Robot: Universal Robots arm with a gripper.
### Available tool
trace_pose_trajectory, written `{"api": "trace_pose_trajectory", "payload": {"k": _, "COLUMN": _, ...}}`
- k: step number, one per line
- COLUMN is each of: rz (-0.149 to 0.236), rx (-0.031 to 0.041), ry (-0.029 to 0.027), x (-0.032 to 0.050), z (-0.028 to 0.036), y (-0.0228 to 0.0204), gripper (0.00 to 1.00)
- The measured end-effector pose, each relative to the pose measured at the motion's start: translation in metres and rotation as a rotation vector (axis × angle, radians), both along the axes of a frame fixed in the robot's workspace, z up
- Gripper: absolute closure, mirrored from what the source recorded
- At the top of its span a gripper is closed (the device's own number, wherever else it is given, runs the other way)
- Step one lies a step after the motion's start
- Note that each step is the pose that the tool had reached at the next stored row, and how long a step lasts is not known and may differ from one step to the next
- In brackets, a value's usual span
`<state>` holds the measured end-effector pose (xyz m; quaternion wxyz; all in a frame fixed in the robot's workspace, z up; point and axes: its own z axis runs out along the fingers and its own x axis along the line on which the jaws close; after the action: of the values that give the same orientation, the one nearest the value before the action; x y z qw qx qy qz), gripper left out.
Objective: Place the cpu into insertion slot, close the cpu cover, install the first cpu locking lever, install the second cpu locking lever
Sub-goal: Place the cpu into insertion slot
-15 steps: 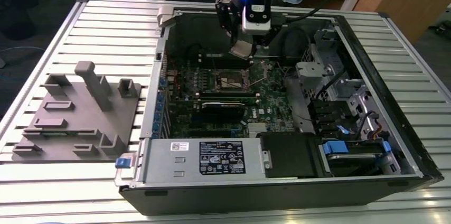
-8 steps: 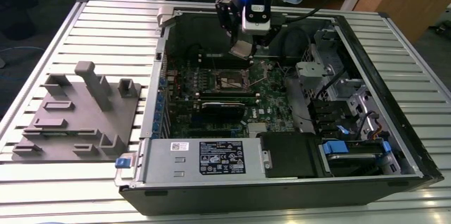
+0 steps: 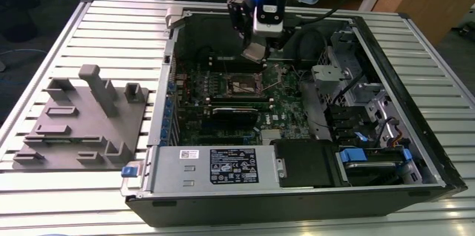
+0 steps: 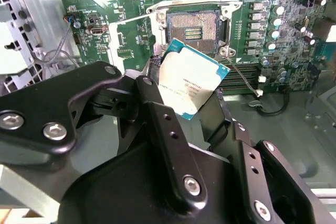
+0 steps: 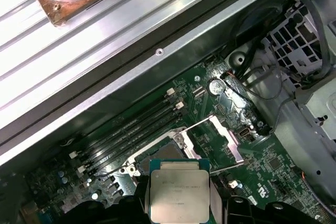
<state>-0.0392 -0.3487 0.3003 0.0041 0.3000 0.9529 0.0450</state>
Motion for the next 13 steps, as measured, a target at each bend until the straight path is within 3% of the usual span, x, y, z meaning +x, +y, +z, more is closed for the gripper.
{"api": "trace_pose_trajectory", "payload": {"k": 8, "rz": -0.114, "rx": 0.0, "ry": 0.0, "x": 0.0, "z": -0.0011, "y": 0.0, "gripper": 0.46}}
{"api": "trace_pose_trajectory", "payload": {"k": 13, "rz": -0.123, "rx": 0.0001, "ry": -0.0001, "x": 0.0, "z": -0.0011, "y": 0.0, "gripper": 0.46}}
